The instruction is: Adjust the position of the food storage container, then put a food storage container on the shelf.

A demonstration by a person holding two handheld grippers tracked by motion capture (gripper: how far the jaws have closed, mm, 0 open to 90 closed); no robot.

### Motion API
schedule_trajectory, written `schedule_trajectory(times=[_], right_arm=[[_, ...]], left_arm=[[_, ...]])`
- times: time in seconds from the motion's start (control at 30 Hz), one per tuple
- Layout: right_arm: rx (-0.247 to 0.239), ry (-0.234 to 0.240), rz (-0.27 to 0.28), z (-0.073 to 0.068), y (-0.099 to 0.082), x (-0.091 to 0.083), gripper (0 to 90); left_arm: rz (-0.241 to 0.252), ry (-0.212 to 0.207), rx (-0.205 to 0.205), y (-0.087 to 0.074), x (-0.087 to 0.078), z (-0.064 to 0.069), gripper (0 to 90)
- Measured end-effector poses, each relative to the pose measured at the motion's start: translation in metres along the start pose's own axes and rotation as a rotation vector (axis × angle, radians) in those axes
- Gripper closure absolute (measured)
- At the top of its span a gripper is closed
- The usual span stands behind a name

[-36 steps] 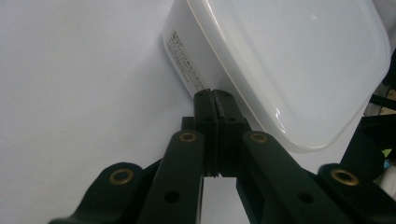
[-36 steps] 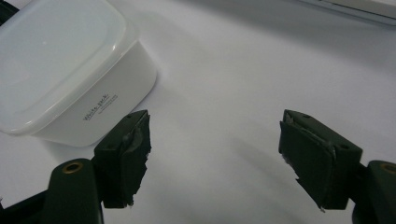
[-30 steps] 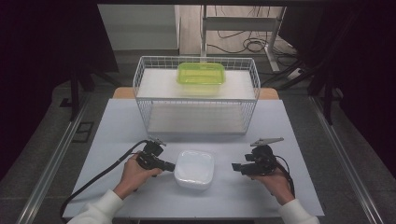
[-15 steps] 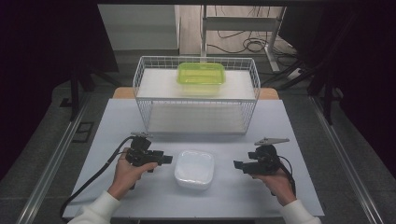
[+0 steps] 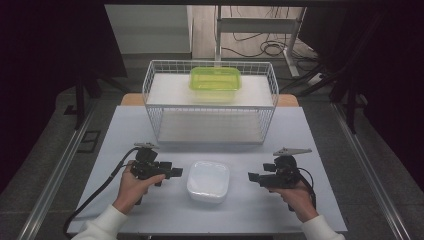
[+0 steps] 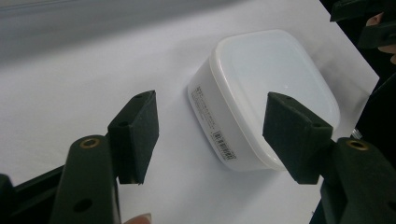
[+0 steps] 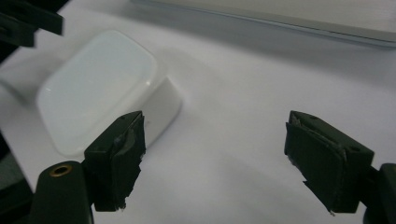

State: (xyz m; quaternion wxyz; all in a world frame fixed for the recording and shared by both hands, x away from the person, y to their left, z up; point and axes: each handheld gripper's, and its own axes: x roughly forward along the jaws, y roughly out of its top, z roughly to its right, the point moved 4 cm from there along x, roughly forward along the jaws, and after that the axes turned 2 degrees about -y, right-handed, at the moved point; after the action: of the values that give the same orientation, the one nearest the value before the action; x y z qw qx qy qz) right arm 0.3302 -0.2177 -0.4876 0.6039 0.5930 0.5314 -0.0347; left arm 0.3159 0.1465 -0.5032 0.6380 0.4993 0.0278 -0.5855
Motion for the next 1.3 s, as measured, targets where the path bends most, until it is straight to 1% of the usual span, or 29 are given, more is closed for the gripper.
schedule_trajectory(times=[0.07,0.13,0.2,0.27,0.33,0.43,0.53,0.63,0.73,0.8,0.87,0.97,1.0,1.07,1.13,1.23,1.3], right_arm=[[0.013,0.020,0.007,-0.003,0.003,0.000,20.3],[0.022,0.036,0.010,-0.005,0.006,0.001,20.3],[0.047,0.066,0.014,-0.007,0.008,0.004,20.3],[0.065,0.086,0.016,-0.009,0.009,0.006,20.3],[0.085,0.105,0.010,-0.010,0.009,0.009,20.3],[0.094,0.104,0.003,-0.012,0.008,0.011,20.3],[0.111,0.124,0.004,-0.015,0.008,0.012,20.4],[0.129,0.140,-0.004,-0.020,0.007,0.014,21.0],[0.137,0.150,-0.016,-0.024,0.005,0.018,22.4],[0.148,0.165,-0.020,-0.027,0.003,0.021,24.4],[0.167,0.186,-0.021,-0.030,0.002,0.024,26.9],[0.208,0.221,-0.023,-0.033,0.001,0.028,31.0],[0.217,0.227,-0.022,-0.034,0.000,0.029,32.3],[0.243,0.256,-0.018,-0.035,0.000,0.032,37.1],[0.273,0.283,-0.018,-0.036,-0.001,0.035,40.0],[0.284,0.282,-0.023,-0.037,-0.002,0.040,42.3],[0.294,0.290,-0.028,-0.039,-0.003,0.043,43.9]], left_arm=[[-0.004,-0.006,-0.008,-0.002,0.002,0.000,35.4],[-0.004,-0.022,-0.019,-0.003,0.003,0.000,35.3],[-0.004,-0.027,-0.025,-0.005,0.003,0.000,35.4],[-0.003,-0.032,-0.037,-0.006,0.003,-0.001,35.6],[-0.001,-0.047,-0.053,-0.007,0.002,-0.003,36.0],[-0.002,-0.062,-0.067,-0.007,0.005,-0.003,36.5],[-0.006,-0.087,-0.080,-0.007,0.007,-0.002,37.1],[-0.010,-0.095,-0.086,-0.007,0.008,-0.003,37.7],[-0.012,-0.106,-0.093,-0.006,0.009,-0.004,38.6],[-0.016,-0.112,-0.096,-0.006,0.010,-0.005,39.3],[-0.022,-0.132,-0.113,-0.006,0.013,-0.004,40.1],[-0.025,-0.156,-0.129,-0.006,0.016,-0.004,41.1],[-0.026,-0.168,-0.141,-0.006,0.017,-0.004,41.5],[-0.031,-0.182,-0.150,-0.006,0.019,-0.004,42.9],[-0.031,-0.198,-0.163,-0.006,0.021,-0.004,44.6],[-0.026,-0.223,-0.183,-0.005,0.025,-0.005,47.7],[-0.026,-0.228,-0.192,-0.004,0.026,-0.006,49.9]])
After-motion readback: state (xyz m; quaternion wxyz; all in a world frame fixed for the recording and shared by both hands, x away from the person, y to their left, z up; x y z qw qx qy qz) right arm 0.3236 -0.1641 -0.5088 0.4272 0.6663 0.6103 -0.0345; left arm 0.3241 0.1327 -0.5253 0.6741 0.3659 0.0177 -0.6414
